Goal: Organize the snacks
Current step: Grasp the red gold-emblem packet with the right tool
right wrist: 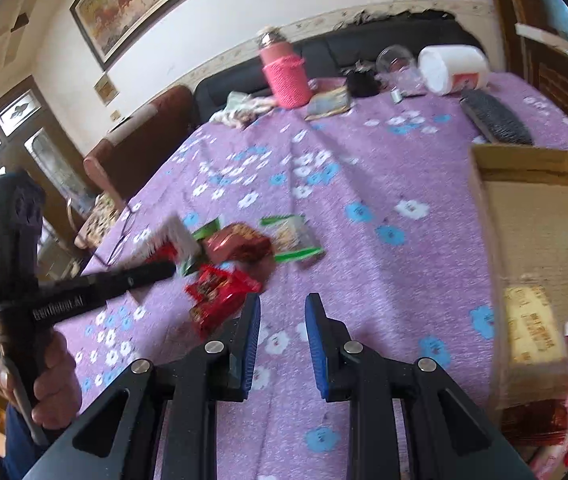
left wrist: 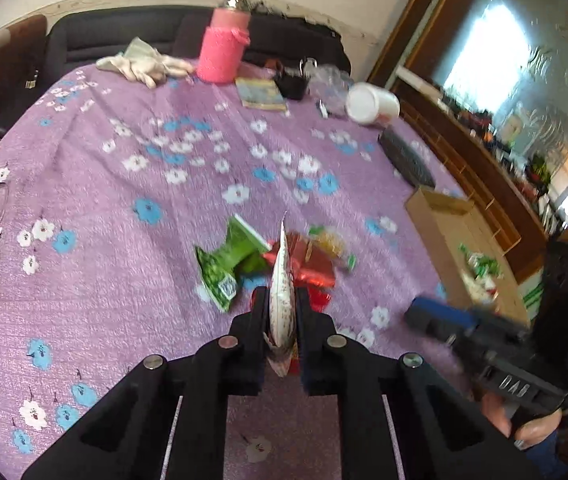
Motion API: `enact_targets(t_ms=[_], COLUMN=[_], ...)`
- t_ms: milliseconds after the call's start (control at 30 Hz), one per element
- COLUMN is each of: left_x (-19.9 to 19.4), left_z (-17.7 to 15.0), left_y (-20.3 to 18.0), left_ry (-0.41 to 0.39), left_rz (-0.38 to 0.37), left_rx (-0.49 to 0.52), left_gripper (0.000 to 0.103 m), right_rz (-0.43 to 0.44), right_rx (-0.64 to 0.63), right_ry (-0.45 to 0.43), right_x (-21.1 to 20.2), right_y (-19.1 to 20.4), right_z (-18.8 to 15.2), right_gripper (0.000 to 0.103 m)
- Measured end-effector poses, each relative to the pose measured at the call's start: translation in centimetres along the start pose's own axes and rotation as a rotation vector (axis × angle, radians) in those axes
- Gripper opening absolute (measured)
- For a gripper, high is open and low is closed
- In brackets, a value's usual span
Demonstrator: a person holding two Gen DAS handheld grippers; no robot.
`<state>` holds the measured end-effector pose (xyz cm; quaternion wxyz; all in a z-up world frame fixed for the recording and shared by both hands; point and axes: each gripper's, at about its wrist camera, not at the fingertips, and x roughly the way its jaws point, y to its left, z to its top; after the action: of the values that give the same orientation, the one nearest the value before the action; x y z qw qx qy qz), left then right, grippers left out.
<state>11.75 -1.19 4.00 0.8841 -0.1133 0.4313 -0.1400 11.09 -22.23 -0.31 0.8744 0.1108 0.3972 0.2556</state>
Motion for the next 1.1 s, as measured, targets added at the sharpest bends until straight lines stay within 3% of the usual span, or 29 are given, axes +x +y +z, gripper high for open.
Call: enact_targets(t_ms=[133,333,600,733,800,900,1000,1100], left_x=[-0.8,-1.5,-1.8,-2.0,-2.0,-2.0,-1.7,-1.2], left_z=[0.5,0.6,0.5,0.5,0.4,0.4,0.2,0.0], left_y=[0.5,1.0,1.5,1.6,1.5,1.5,0.9,0.2], left_ry=[-0.050,-0.071,-0.074,-0.071,-0.072,-0.069,-0.065,-0.062], left_rz=[0.040,0.056,0.048,0.039,0.045,0.041,0.050,0.073], left_rx=[-0.018,-0.031,-0.052,-0.054,-0.048,-0.049,-0.034,-0.011], left_gripper=[0.012,0.012,0.012,0.012,0.012,0.012,0.012,0.012], right_rz=[0.092,0.126,-0.045,-0.201,-0.260,-0.242,-0.251,-0.190], right_rx=[0.091,0.204,0.191,0.032,-0.039,-0.083,-0.107,-0.085], right_ry=[0.054,0.132,0.202,0.206,0.211,0.194,0.120,0.061], right_x=[1.3,3.7,8.2,9.2,9.1,7.7,5.7,4.5], right_y=[-0.2,1.1,4.8,7.8,8.6,7.6,6.2,4.8], right_z=[0.0,0.4,1.6,1.5,1.0,0.3,0.0,-0.2], right_gripper=[0.034,0.035,0.036,0.035,0.024,0.022,0.022,0.022])
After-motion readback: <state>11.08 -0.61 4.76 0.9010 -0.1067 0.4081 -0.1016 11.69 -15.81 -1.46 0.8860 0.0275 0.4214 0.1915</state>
